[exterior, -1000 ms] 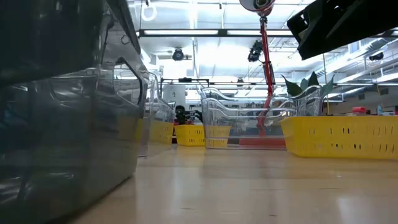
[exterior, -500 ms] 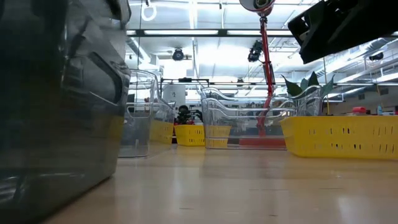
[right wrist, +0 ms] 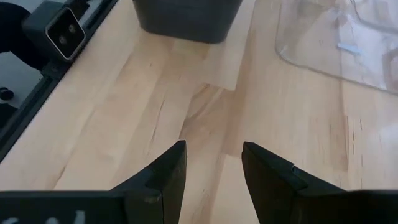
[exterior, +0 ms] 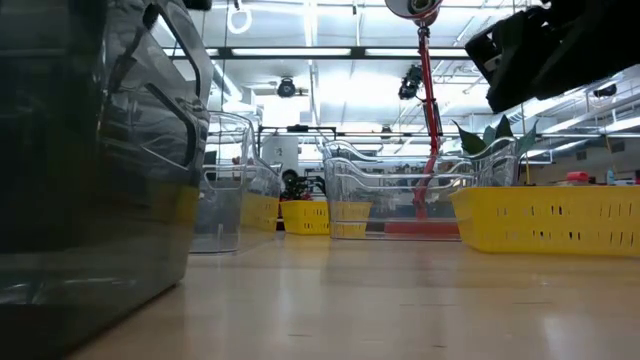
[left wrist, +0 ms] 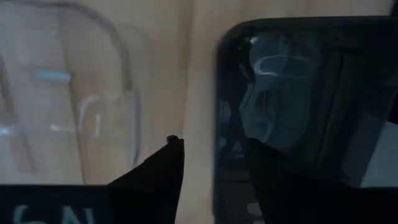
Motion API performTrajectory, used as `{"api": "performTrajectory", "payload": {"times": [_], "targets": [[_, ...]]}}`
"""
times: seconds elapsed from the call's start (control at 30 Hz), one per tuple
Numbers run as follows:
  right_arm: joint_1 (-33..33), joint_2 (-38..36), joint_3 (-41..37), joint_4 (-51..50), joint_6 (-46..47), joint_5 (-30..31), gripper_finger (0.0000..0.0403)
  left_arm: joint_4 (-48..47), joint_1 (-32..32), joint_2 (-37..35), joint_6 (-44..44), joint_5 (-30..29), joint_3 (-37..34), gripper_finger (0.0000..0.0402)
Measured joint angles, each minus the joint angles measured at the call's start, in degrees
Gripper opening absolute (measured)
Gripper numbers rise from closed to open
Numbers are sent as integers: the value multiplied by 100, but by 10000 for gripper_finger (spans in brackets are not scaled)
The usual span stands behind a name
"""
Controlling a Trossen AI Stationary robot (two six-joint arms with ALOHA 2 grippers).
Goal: Stack baskets by color
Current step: Move the top black bin to the bottom of the table
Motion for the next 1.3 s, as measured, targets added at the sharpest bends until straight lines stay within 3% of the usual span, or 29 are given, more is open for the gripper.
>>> {"api": "performTrajectory", "payload": {"times": [0.27,0.6,0.97,1.17,1.3], "targets": [[-45,0,0,-113,-117,0,162,-522,-396,-312,-338,-1043,-4,126],[-425,0,0,-108,-433,2,162,-920,780,-1177,166,-2194,-2,58],[-1096,-250,0,-91,-1073,341,162,-858,2834,-1272,2926,-1937,-7,17],[-1202,-993,2,-198,-1144,221,162,-698,3663,-1323,3206,-1667,-9,11],[-1202,-1665,2,-603,-1253,447,162,-193,4144,-1290,3173,-1470,-9,38]]}}
